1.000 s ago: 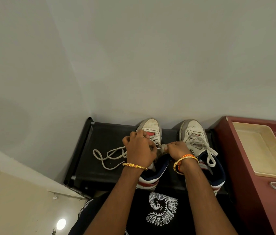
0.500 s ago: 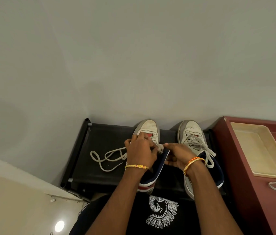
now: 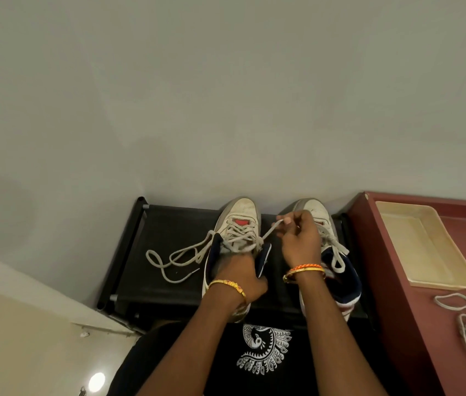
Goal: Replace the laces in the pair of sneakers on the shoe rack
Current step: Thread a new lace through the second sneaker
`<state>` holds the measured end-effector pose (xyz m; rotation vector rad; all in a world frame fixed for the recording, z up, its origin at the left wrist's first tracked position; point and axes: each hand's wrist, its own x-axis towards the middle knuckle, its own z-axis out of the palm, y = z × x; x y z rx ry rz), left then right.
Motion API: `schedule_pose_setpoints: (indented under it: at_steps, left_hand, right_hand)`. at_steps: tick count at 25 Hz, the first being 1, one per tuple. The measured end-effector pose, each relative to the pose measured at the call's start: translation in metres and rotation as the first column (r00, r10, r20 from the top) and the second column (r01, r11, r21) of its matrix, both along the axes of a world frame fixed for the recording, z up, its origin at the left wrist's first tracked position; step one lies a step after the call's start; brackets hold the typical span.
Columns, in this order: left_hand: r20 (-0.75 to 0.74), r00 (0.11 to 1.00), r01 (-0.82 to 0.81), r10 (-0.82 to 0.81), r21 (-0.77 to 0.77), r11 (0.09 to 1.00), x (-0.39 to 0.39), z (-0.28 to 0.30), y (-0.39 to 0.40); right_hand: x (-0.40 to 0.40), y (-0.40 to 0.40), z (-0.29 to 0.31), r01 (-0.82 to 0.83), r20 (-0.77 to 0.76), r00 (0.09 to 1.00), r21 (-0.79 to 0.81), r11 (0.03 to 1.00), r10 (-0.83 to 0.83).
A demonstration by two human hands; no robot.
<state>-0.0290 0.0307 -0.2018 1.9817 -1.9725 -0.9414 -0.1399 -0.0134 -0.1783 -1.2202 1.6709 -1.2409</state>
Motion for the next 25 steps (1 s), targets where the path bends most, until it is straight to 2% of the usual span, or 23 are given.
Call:
schedule_pose_setpoints:
  at_steps: [2,4,6,8,10,12,14,15,19,22,24,25]
  left_hand:
    - [0.084,0.996,-0.019,0.019,0.0,1.0,-0.003,-0.004,-0.003]
    - [0.096,0.995,-0.021,0.018,0.03,0.999,-0.006,-0.001,-0.004]
    - [0.068,0.997,-0.031,0.026,0.079,0.996,-0.006,-0.003,-0.01]
    - [0.046,0.997,-0.067,0.061,0.145,0.987,-0.004,-0.007,-0.015]
    - [0.018,0.996,-0.086,0.084,0.183,0.979,-0.001,-0.004,-0.014]
    - [-0.025,0.994,-0.103,0.11,0.2,0.974,-0.001,-0.002,-0.014]
    - [-0.063,0.989,-0.115,0.132,0.222,0.968,0.0,-0.001,-0.013]
    - [-0.076,0.987,-0.122,0.142,0.225,0.967,0.0,0.0,-0.012]
    - [-0.096,0.983,-0.129,0.153,0.221,0.967,0.001,0.001,-0.014]
    - [-0.088,0.984,-0.132,0.155,0.229,0.965,0.0,0.004,-0.012]
    - [-0.082,0.985,-0.131,0.154,0.236,0.963,0.0,0.005,-0.011]
    - [-0.081,0.984,-0.136,0.158,0.233,0.963,0.0,0.005,-0.009]
  right_hand:
    - [-0.001,0.005,0.031,0.039,0.228,0.974,-0.14,0.989,-0.006]
    - [-0.006,0.016,0.078,0.079,0.371,0.927,-0.322,0.943,0.049]
    - [-0.011,0.023,0.122,0.087,0.399,0.905,-0.512,0.854,0.147]
    - [-0.012,0.024,0.139,0.04,0.328,0.923,-0.599,0.8,0.199]
    - [-0.004,0.02,0.119,-0.065,0.185,0.965,-0.513,0.856,0.184]
    - [0.0,0.014,0.064,-0.172,-0.064,0.985,-0.236,0.956,0.162]
    - [-0.002,0.01,0.006,-0.271,-0.229,0.931,0.088,0.959,0.284]
    - [-0.002,0.008,-0.013,-0.297,-0.253,0.908,0.178,0.938,0.335]
    - [0.002,-0.002,-0.032,-0.293,-0.245,0.903,0.25,0.923,0.353]
    - [0.001,0.001,-0.035,-0.271,-0.366,0.839,0.36,0.893,0.402]
    - [0.003,0.006,-0.027,-0.264,-0.368,0.852,0.311,0.913,0.372]
    - [0.004,0.008,-0.017,-0.248,-0.3,0.902,0.227,0.942,0.31]
